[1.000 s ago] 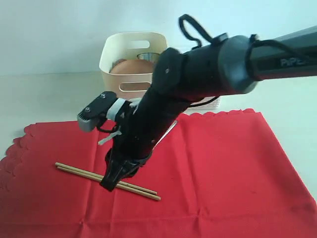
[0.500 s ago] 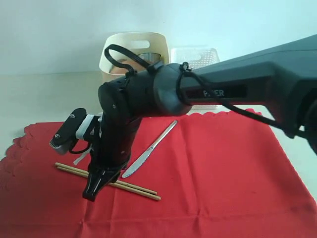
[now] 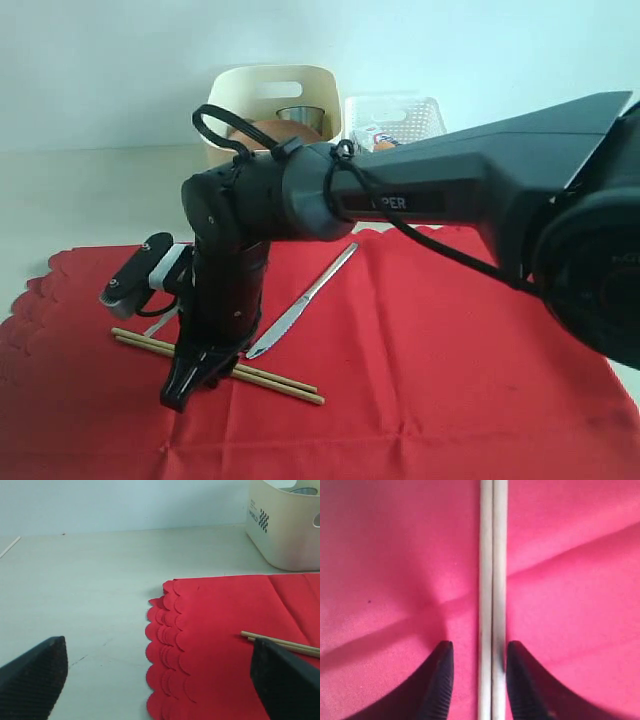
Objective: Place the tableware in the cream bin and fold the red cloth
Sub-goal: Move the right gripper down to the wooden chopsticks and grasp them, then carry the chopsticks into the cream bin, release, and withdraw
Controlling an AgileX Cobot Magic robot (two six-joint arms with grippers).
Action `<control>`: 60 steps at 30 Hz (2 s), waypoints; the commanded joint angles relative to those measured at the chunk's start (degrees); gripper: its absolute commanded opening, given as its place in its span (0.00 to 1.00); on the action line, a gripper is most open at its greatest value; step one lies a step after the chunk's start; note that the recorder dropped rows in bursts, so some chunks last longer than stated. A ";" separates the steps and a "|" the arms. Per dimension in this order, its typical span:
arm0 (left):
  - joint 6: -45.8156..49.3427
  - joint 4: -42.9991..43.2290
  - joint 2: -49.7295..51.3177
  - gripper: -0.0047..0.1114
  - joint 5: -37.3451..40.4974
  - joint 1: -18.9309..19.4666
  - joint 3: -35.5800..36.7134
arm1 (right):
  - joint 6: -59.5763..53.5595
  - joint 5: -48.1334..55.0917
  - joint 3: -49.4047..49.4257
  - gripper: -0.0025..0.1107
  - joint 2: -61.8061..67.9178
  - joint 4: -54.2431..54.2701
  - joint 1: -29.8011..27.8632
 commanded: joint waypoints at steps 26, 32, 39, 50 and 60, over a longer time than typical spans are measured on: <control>0.04 0.11 -0.28 0.85 -0.36 0.16 0.18 | -0.34 2.00 -0.43 0.02 -0.31 -4.61 0.12; 0.04 0.11 -0.28 0.85 -0.36 0.16 0.18 | 0.20 3.77 -0.43 0.02 -6.86 -4.32 0.02; 0.04 0.11 -0.28 0.85 -0.36 0.16 0.18 | 0.20 3.72 -0.43 0.02 -17.57 -3.92 -1.23; 0.04 0.11 -0.28 0.85 -0.36 0.16 0.18 | -26.86 -2.57 -0.43 0.02 -25.25 30.54 -21.12; 0.04 0.11 -0.28 0.85 -0.36 0.16 0.18 | -66.58 -4.35 -1.28 0.02 -15.50 78.20 -34.71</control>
